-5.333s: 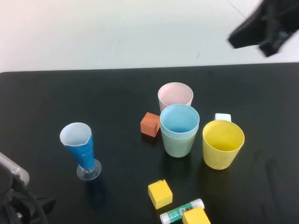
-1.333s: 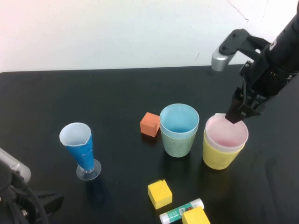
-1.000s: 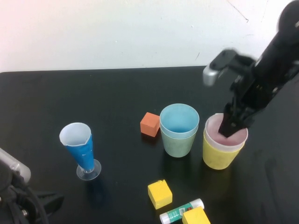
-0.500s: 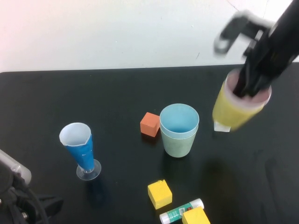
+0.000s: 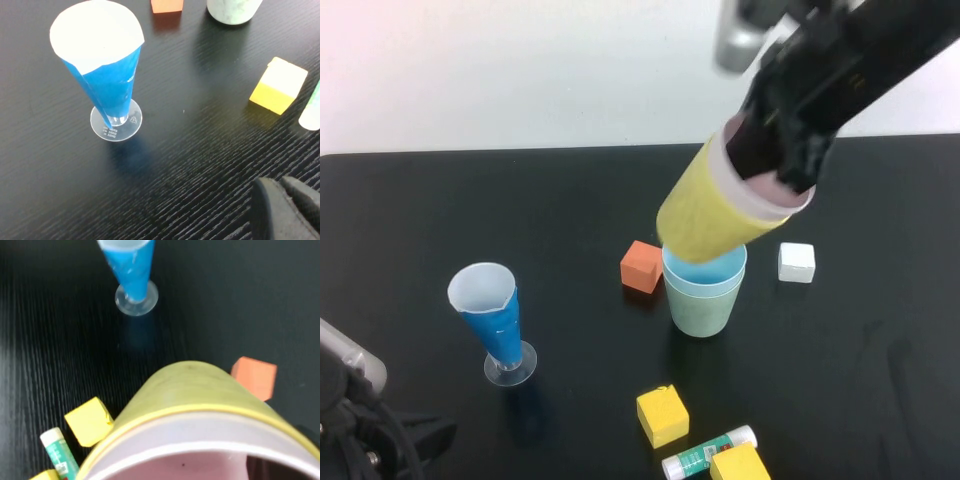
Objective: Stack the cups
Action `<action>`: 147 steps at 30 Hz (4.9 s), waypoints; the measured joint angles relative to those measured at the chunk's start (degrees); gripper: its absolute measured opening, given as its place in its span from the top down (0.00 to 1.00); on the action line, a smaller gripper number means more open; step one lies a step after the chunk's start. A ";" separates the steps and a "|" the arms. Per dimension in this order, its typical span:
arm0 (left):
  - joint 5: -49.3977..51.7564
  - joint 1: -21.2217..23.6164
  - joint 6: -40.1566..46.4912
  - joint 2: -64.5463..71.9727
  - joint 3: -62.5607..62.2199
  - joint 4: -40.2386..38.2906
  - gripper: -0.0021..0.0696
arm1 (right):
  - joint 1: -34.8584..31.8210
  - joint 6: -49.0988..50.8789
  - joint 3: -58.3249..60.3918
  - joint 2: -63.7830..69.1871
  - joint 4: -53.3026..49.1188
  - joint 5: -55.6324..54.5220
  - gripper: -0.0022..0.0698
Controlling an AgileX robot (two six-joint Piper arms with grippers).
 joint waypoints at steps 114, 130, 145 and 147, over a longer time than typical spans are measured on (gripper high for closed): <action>4.24 0.00 -27.04 -25.12 11.43 23.01 0.97 | -11.85 18.66 107.12 -98.43 -8.09 -77.65 0.97; 4.24 0.00 -27.04 -25.12 11.43 22.90 0.97 | -23.65 57.36 110.08 -105.63 -34.90 -52.64 0.97; 4.60 0.00 -27.04 -25.12 11.43 22.90 0.97 | -23.65 57.20 109.97 -105.67 -35.35 -51.88 0.97; 4.60 0.00 -27.04 -25.12 11.43 22.90 0.97 | -23.65 57.10 109.97 -105.67 -35.35 -51.88 0.97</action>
